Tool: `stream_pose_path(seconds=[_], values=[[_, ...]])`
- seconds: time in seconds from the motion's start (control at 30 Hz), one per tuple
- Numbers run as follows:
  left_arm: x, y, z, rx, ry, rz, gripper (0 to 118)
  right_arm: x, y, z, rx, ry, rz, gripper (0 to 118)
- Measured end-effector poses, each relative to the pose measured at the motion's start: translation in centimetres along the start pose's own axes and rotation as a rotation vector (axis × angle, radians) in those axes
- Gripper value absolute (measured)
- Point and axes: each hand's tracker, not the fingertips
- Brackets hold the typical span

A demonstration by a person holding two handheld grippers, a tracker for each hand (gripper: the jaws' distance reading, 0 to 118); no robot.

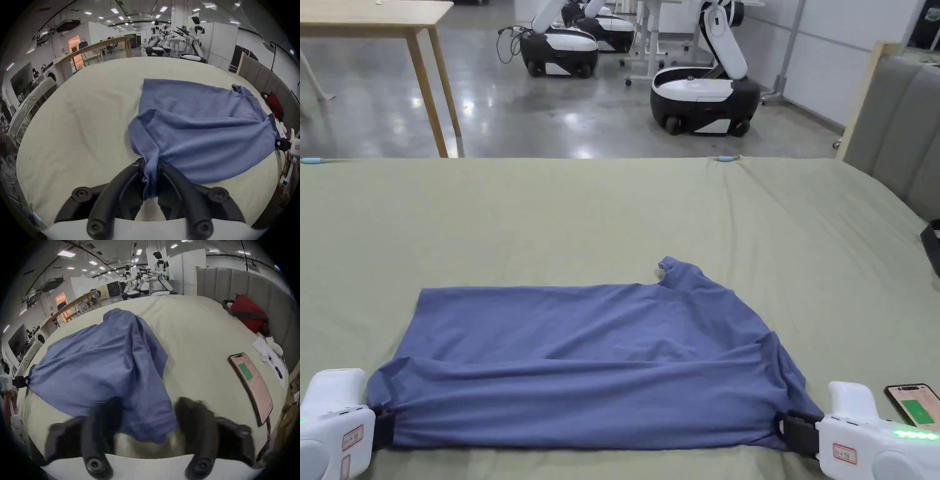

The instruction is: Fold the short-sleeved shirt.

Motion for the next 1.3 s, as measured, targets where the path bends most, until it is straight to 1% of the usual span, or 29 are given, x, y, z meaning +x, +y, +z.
stream_pose_path(seconds=[0.03, 0.07, 0.1, 0.13, 0.17, 0.27, 0.33, 0.43, 0.5, 0.57, 0.67, 0.7, 0.77, 0.8, 0.83, 0.87, 0.9, 0.93, 0.97, 1.0, 1.1, 1.2, 1.23, 1.27, 1.3], values=[[0.2, 0.0, 0.4, 0.002, -0.002, -0.002, 12, 0.2, 0.3, 0.6, -0.001, 0.036, -0.005, 59], [0.1, 0.2, 0.6, 0.0, -0.005, 0.001, 12, 0.3, 0.6, 1.4, 0.034, 0.076, -0.017, 54], [0.0, 0.3, 1.0, -0.002, -0.012, 0.007, 12, -0.1, 0.7, 2.4, 0.07, 0.094, -0.014, 49], [0.1, 0.5, 1.8, 0.009, -0.015, 0.013, 11, -0.7, 1.1, 3.6, 0.091, 0.054, 0.028, 14], [0.1, 0.8, 2.7, 0.028, -0.017, 0.016, 9, -1.0, 1.5, 4.7, 0.107, 0.068, 0.055, 10], [-0.1, 1.6, 5.8, 0.078, -0.048, 0.02, 8, -2.2, 2.5, 8.6, 0.153, 0.083, 0.106, 9], [-0.2, 1.9, 8.6, 0.105, -0.053, 0.013, 8, -2.4, 2.8, 11.4, 0.194, 0.089, 0.116, 9], [-0.9, 1.2, 11.6, 0.117, -0.053, 0.0, 8, -2.4, 2.5, 14.8, 0.195, 0.088, 0.14, 9], [-1.7, 0.3, 12.8, 0.103, -0.066, 0.01, 8, -1.9, 1.8, 15.8, 0.176, 0.081, 0.144, 9], [-2.1, -1.4, 12.8, 0.057, -0.086, 0.024, 8, -1.3, 0.4, 15.5, 0.129, 0.057, 0.14, 9], [-2.7, -4.4, 10.7, -0.025, -0.108, 0.076, 8, -0.7, -2.2, 13.1, 0.016, 0.073, 0.108, 9], [-2.7, -5.2, 9.7, -0.054, -0.113, 0.09, 8, -0.7, -3.2, 12.2, -0.005, 0.064, 0.113, 9], [-2.6, -6.4, 9.0, -0.022, -0.127, 0.09, 8, -1.0, -4.6, 10.7, -0.021, 0.052, 0.128, 9], [-2.0, -6.8, 9.5, 0.052, -0.14, 0.078, 8, -1.2, -5.1, 10.4, -0.018, 0.031, 0.128, 10], [-1.8, -6.9, 10.3, 0.109, -0.116, 0.066, 11, -1.3, -5.5, 10.5, -0.003, 0.034, 0.128, 26], [-1.7, -6.8, 11.3, 0.149, -0.071, 0.074, 22, -1.4, -5.4, 11.1, 0.007, 0.042, 0.125, 55], [-1.6, -6.7, 12.4, 0.195, -0.041, 0.081, 46, -1.8, -5.1, 11.9, 0.02, 0.047, 0.12, 92], [-1.6, -6.6, 13.5, 0.253, -0.031, 0.077, 88, -2.2, -4.7, 13.0, 0.093, 0.059, 0.113, 114], [-1.4, -6.5, 14.4, 0.321, -0.036, 0.074, 103, -2.8, -4.2, 14.1, 0.161, 0.068, 0.109, 114], [-1.0, -6.2, 15.2, 0.394, -0.033, 0.059, 103, -3.6, -3.5, 14.9, 0.206, 0.068, 0.107, 114], [0.7, -5.1, 15.3, 0.4, 0.007, -0.02, 103, -6.3, -1.5, 16.7, 0.359, 0.104, 0.114, 114], [1.8, -4.1, 14.0, 0.384, -0.036, -0.033, 103, -9.3, -0.2, 17.0, 0.427, 0.165, 0.117, 114], [2.3, -3.9, 13.6, 0.36, -0.037, -0.055, 100, -10.2, 0.1, 16.7, 0.425, 0.16, 0.12, 107], [2.9, -3.7, 13.1, 0.353, -0.007, -0.074, 90, -11.1, 0.2, 16.4, 0.434, 0.142, 0.131, 85], [3.3, -3.5, 12.5, 0.346, 0.008, -0.084, 67, -11.7, 0.2, 16.1, 0.457, 0.126, 0.162, 47]])
